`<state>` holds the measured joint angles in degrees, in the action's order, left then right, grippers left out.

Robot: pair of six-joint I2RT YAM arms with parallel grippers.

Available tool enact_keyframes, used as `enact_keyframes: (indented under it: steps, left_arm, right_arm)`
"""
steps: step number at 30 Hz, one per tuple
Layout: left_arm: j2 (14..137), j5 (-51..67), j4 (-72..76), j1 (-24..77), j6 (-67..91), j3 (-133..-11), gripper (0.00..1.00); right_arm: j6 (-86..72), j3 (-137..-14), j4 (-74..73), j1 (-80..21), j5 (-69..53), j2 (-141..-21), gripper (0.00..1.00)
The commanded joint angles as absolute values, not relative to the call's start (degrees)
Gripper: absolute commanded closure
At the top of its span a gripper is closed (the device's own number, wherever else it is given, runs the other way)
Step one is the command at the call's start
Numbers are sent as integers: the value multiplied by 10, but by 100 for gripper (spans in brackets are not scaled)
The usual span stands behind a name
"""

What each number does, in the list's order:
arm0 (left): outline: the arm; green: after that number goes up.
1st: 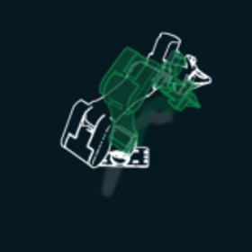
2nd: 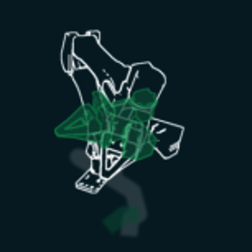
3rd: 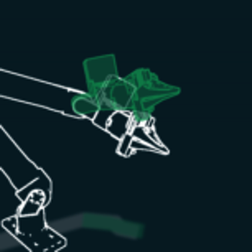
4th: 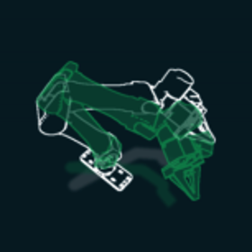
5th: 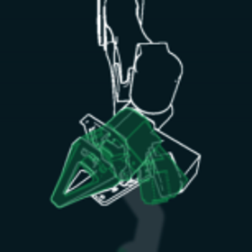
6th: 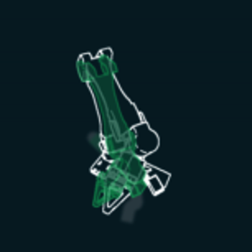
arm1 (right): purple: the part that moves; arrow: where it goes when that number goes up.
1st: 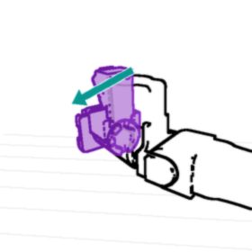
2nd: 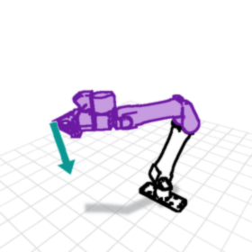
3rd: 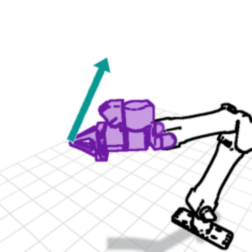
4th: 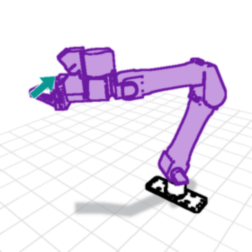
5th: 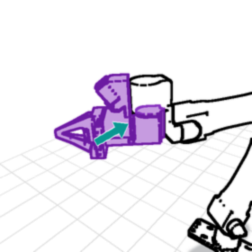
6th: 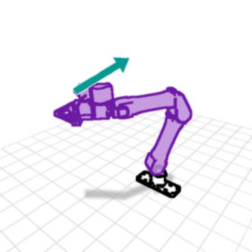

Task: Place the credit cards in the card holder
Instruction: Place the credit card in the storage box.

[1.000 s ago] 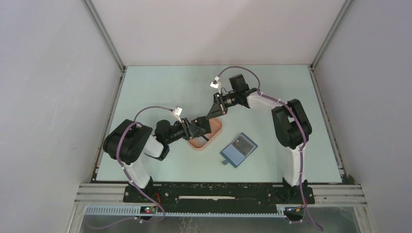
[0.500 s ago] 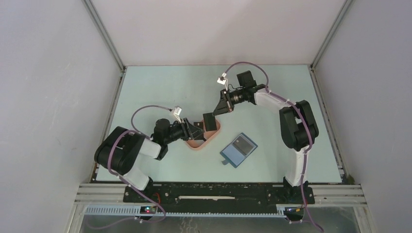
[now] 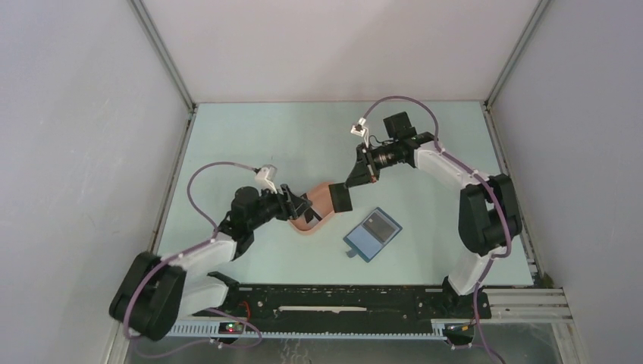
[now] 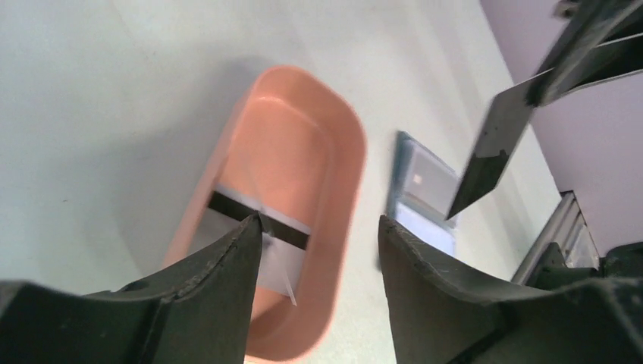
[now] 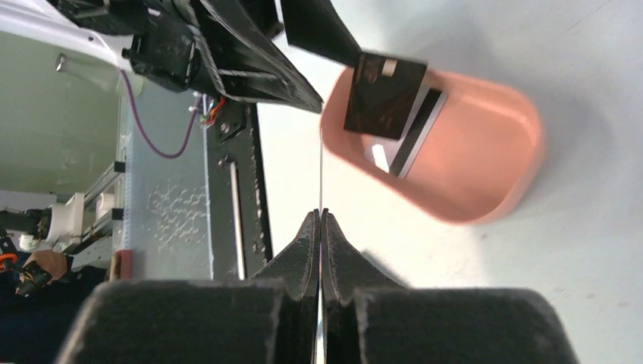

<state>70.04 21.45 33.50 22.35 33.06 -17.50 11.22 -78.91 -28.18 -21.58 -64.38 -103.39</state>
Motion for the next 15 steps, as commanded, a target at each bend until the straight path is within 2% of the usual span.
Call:
enact_keyframes:
  steps: [1,5,15]
  left_arm:
    - [578,130,235,282,304,-183,34]
    - [527,170,307,318,367,-155,30]
    - [510,149,342,373,397,-141,30]
  right_arm:
    - [187,-755,-379,-211,-645,-965,100]
    - [267,-750,-477,-209,-665,-947,100]
    - [278,-741,-484,-209,-684,-936,100]
